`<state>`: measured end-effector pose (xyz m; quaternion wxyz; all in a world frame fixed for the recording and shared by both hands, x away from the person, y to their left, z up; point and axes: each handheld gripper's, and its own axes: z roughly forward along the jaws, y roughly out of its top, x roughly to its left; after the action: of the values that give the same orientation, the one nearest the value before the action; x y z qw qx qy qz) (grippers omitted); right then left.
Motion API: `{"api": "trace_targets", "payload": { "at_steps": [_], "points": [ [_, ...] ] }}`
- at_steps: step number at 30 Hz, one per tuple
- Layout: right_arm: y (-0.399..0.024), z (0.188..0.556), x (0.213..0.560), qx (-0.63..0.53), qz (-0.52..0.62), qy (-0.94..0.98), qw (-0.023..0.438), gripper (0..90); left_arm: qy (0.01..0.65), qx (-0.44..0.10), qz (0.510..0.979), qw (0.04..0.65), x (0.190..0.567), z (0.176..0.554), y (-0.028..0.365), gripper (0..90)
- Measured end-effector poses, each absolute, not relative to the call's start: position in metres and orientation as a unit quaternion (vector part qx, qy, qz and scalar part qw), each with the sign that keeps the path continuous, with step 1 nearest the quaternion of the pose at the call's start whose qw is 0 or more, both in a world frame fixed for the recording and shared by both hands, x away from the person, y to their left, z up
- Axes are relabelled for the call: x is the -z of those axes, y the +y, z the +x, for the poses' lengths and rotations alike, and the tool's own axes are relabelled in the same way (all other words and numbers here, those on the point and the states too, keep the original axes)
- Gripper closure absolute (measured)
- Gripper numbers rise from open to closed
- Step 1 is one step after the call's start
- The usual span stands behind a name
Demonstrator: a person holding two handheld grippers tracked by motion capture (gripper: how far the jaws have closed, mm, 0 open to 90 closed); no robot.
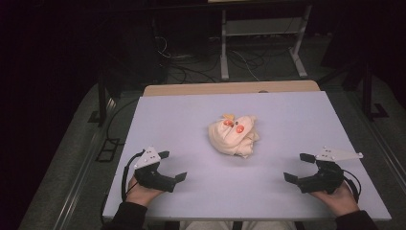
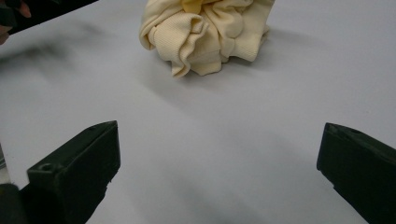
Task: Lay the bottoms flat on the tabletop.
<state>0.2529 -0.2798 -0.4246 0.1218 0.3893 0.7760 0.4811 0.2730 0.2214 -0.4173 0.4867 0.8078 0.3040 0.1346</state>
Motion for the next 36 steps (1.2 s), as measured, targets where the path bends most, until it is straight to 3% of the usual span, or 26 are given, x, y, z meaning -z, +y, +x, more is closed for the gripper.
{"api": "trace_targets", "payload": {
  "at_steps": [36],
  "points": [
    [-0.2786,0.2511,0.4154,-0.485,0.390,0.771,0.134,0.0,0.304,-0.132,0.807,0.488,0.4105,0.2708,0.2141,0.0]
  ]
}}
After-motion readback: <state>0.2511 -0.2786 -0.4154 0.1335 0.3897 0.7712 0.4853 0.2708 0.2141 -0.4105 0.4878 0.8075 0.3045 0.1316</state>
